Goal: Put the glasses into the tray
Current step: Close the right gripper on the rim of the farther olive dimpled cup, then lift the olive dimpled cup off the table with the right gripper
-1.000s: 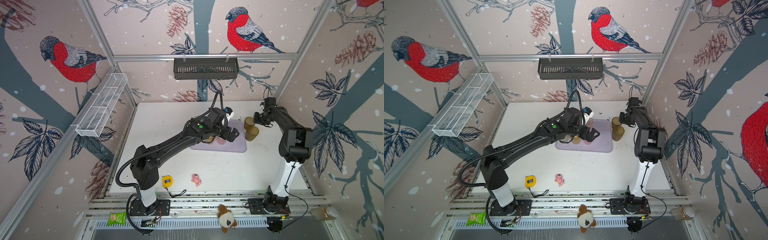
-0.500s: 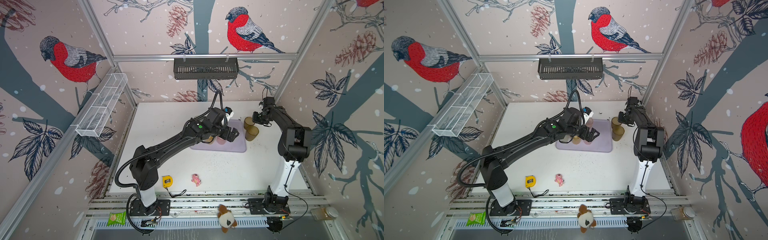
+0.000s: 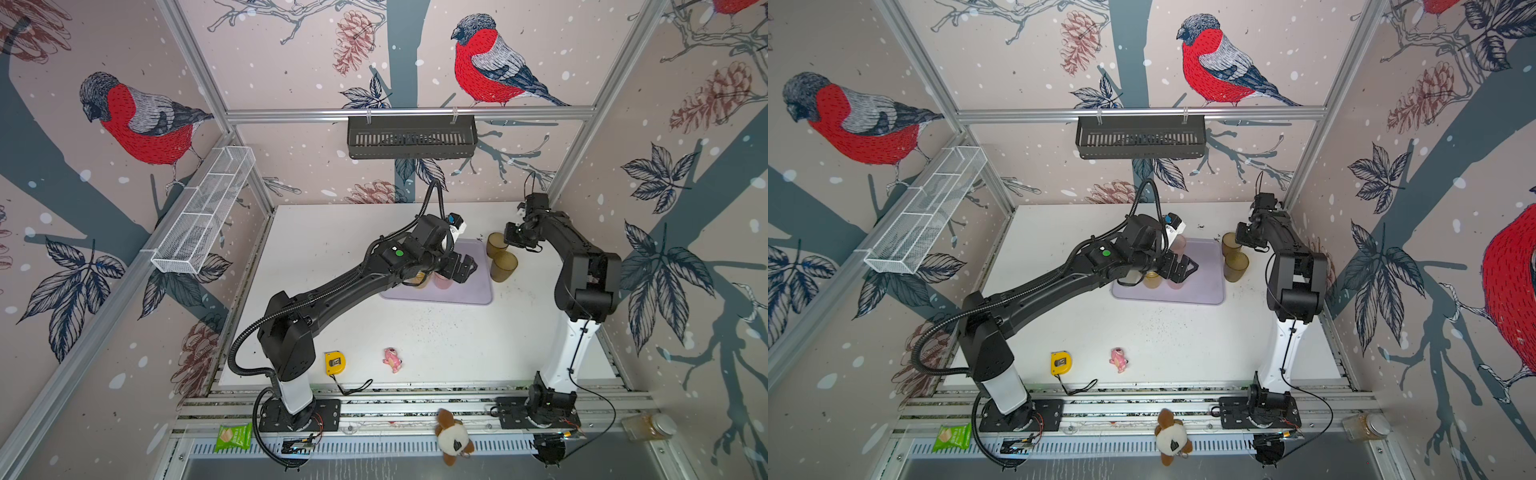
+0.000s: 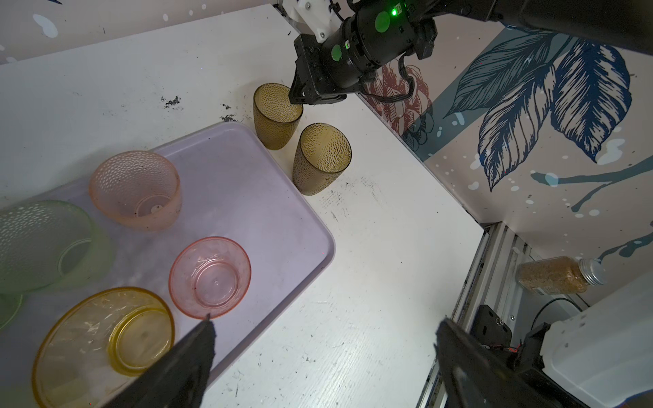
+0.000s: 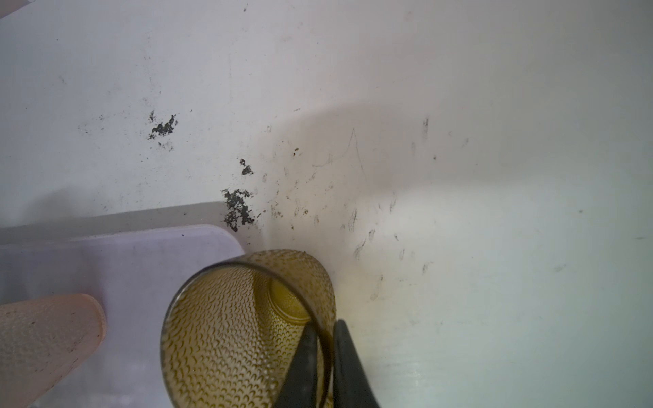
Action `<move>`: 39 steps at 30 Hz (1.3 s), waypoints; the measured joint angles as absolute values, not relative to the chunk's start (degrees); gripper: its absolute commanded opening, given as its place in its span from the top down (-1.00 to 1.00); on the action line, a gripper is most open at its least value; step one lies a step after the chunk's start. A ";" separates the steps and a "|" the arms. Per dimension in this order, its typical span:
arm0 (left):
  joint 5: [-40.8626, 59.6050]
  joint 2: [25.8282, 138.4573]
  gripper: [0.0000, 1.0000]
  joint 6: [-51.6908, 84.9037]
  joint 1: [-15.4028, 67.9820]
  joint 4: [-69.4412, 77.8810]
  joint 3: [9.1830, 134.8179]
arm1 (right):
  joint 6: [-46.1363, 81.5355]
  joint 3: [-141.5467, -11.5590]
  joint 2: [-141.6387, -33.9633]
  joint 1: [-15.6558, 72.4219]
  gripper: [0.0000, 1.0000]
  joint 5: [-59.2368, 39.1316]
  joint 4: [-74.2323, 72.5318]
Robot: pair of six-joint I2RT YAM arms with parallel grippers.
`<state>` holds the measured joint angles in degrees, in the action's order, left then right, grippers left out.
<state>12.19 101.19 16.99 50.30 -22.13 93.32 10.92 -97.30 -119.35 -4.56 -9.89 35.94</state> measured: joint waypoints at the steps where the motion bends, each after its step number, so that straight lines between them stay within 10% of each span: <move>1: 12.16 101.19 -0.94 16.99 50.30 -22.11 93.23 | 10.85 -97.41 -119.44 -4.56 0.81 -9.67 35.97; 39: 11.77 96.66 -0.93 19.40 50.30 -19.88 87.31 | 10.33 -104.01 -119.39 -2.31 0.98 -8.88 38.70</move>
